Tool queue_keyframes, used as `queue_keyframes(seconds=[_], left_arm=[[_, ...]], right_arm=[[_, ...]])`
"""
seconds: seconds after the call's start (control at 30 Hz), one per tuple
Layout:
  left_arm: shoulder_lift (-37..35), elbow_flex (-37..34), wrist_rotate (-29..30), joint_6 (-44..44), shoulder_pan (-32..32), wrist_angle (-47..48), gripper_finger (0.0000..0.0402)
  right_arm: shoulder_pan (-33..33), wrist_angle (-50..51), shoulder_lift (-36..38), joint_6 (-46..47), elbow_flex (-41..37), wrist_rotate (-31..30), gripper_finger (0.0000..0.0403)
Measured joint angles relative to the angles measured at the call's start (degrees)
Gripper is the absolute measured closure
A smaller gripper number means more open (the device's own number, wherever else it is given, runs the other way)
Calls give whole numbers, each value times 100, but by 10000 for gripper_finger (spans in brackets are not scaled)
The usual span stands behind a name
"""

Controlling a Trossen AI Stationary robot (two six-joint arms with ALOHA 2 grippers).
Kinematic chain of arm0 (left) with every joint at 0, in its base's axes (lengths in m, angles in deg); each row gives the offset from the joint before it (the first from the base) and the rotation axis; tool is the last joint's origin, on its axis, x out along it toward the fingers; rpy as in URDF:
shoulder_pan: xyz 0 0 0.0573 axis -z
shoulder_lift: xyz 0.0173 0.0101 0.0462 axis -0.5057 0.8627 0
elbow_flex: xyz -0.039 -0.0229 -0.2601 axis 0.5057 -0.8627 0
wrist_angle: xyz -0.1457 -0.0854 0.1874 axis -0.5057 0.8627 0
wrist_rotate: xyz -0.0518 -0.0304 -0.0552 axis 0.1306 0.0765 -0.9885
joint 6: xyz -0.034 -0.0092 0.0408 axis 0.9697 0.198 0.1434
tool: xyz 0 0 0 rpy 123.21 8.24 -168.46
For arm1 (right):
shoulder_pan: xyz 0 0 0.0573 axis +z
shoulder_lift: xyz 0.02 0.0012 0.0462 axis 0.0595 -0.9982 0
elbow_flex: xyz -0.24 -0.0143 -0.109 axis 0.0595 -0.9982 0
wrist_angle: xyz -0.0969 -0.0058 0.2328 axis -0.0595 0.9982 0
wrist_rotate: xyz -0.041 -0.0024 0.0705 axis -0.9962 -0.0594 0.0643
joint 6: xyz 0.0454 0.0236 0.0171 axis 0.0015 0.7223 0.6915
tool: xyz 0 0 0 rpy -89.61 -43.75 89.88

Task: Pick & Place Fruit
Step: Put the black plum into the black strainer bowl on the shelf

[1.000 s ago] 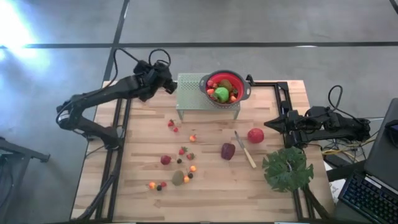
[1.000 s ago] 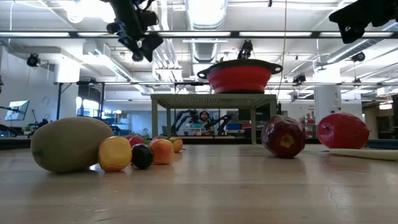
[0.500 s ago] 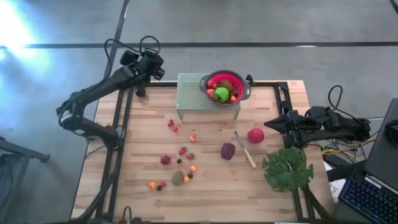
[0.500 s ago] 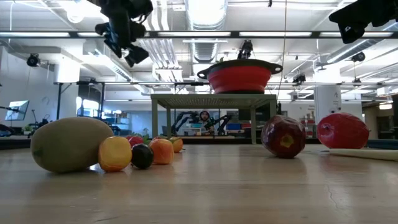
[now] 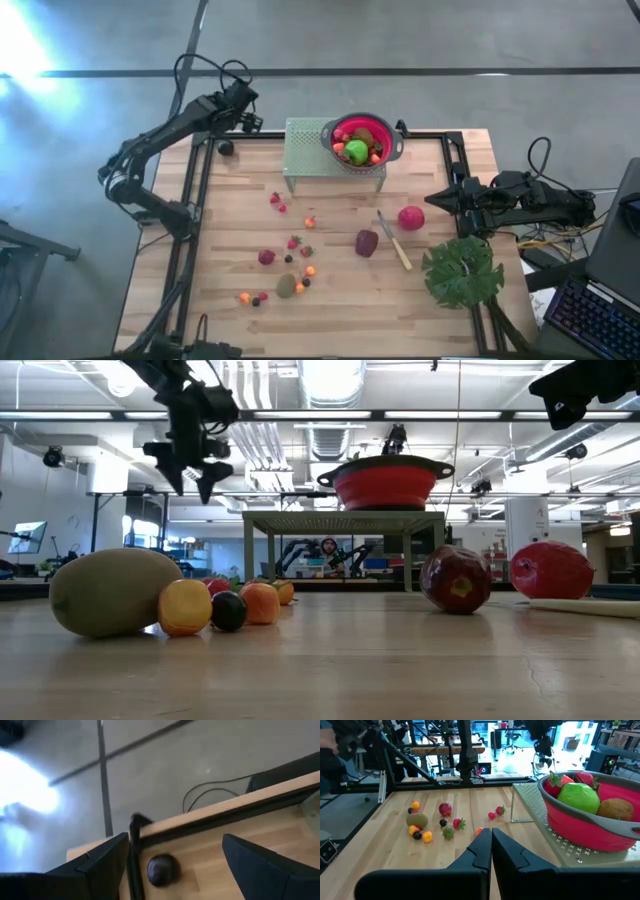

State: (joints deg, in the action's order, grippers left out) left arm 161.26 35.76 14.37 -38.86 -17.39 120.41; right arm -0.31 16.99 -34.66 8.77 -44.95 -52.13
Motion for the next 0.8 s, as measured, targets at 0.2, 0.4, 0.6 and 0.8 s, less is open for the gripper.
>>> queue_keyframes(seconds=[0.2, 0.4, 0.6, 0.8], left_arm=[[0, -4, -240, 680, -303, 730, 76], [51, -7, -514, 977, -488, 815, 76], [394, -7, -524, 1051, -540, 853, 76], [898, -9, -837, 1106, -754, 923, 76]], right_arm=[[-1, 0, 0, 1, 1, 0, 394], [-1, 0, 0, 0, 2, 0, 394], [0, 0, 0, 1, 2, 0, 394], [0, 0, 0, 0, 1, 0, 394]])
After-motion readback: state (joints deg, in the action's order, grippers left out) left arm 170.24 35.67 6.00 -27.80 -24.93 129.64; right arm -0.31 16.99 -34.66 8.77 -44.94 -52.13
